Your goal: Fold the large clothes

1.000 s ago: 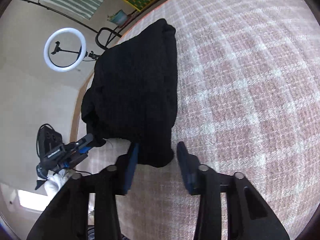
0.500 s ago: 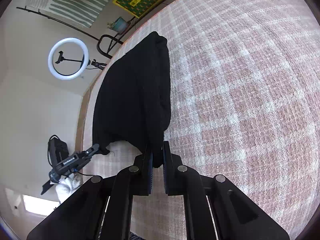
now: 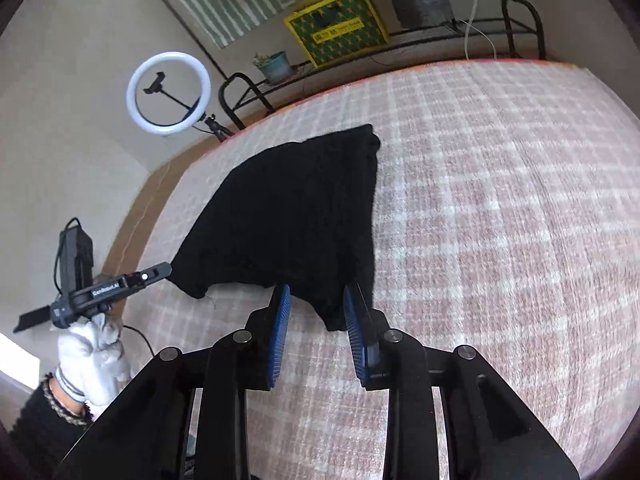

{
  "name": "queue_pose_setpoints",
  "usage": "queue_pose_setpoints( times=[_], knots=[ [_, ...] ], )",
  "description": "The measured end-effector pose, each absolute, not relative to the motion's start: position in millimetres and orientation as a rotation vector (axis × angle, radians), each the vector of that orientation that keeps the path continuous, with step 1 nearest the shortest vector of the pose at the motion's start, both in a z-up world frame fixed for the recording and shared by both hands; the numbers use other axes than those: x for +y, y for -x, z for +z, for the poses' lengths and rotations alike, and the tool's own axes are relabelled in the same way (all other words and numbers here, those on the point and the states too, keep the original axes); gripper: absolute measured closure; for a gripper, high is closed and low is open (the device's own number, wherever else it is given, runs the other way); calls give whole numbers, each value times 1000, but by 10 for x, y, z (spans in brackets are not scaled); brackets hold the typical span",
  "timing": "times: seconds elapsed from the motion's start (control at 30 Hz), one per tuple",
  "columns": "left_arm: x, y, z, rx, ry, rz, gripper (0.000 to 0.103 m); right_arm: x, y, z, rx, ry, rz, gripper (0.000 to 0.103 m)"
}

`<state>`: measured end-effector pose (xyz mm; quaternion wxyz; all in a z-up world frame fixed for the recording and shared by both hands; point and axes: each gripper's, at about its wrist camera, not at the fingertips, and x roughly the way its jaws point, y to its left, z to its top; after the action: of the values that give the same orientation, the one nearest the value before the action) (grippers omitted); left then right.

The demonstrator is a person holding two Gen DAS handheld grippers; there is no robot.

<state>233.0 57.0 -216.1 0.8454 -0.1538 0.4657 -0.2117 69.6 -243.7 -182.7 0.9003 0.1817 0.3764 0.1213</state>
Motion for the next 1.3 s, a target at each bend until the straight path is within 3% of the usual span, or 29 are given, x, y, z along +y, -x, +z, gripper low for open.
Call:
queue_pose_setpoints(
  times=[0.23,0.5,0.67,0.83,0.9,1.07,1.2,1.27,1.3],
  knots=[
    [30,-2601,-2029,985,345,-489,90,-1981,-1270,-1727,741,-238,270,76],
    [433,-2609,-1686,890,405,-448,90,-1825,-1510,-1869,759,-200,268,76],
    [219,-2794,-1952,930,383,-488,90,-1809,-1674,-1881,748,-241,268,76],
    [182,-2964,-2547,1066,320,-406,90,-1616,-1751,-1951,760,-125,286,76],
    [241,-2891,-2606,1030,303,-425,90,-1620,-1772,-2106,812,-108,299,76],
    [223,-2860,-2502,1059,241,-414,90,-1621,-1673,-2204,815,-51,326,78],
    [127,-2912,-2105,960,255,-447,90,-1745,-1645,-1930,804,-100,375,78],
    [55,-2983,-1972,928,277,-463,90,-1879,-1652,-1779,757,-141,385,70],
    [2,-3036,-1916,912,285,-464,90,-1978,-1665,-1692,729,-166,376,56]
  ],
)
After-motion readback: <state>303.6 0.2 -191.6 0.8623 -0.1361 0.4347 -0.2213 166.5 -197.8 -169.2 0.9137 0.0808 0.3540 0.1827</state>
